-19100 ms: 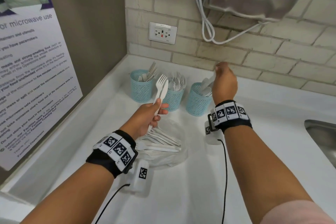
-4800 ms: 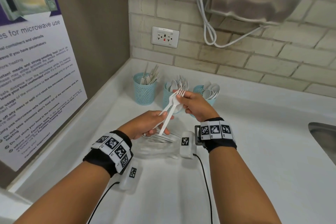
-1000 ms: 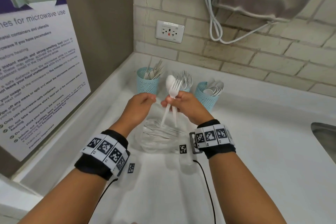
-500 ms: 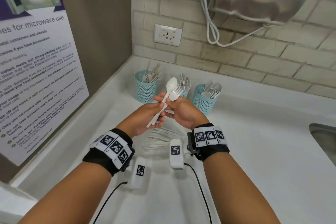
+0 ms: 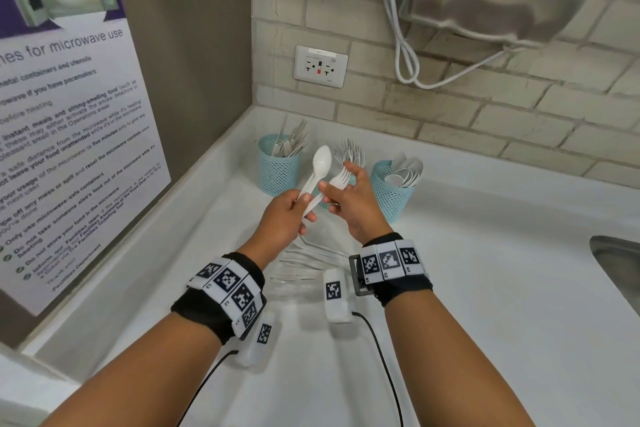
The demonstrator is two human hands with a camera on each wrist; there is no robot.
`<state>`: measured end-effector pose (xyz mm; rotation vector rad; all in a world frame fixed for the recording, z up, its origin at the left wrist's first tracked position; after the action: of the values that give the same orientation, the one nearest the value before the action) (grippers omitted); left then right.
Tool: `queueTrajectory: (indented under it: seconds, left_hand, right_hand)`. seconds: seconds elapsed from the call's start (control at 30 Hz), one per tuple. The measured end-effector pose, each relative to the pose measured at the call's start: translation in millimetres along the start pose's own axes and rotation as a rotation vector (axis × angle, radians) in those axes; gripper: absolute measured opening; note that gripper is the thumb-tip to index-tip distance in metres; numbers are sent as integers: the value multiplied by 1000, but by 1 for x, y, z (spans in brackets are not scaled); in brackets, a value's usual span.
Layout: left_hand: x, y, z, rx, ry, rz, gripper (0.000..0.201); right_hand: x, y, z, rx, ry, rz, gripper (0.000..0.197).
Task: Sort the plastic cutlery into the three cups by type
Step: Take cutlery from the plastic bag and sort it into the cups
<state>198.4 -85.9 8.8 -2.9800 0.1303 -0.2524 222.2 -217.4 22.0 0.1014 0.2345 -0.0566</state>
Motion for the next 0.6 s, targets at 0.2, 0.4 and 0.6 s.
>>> queueTrajectory:
  seconds: [0.2, 0.4, 0.6]
  left_hand:
    - [-1, -1, 4, -60, -11, -33, 16]
    - [-1, -2, 3, -165, -58, -86, 19]
    - [3, -14, 1, -86, -23, -188, 19]
  right_hand:
    - [2, -4, 1, 33, 9, -9, 45]
    - [3, -24, 23, 78, -57, -214, 35]
    - [-8, -45, 91, -104, -477, -515, 38]
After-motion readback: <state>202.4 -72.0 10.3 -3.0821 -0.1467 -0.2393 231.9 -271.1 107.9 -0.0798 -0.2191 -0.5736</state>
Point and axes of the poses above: each hand's wrist, its own x-axis towards the middle knuckle, its own y-axis out of the palm, z = x × y, the point moved 6 cm from there along x, towards the middle knuckle, and after that the axes turned 10 degrees about y, right-handed, at the moved point
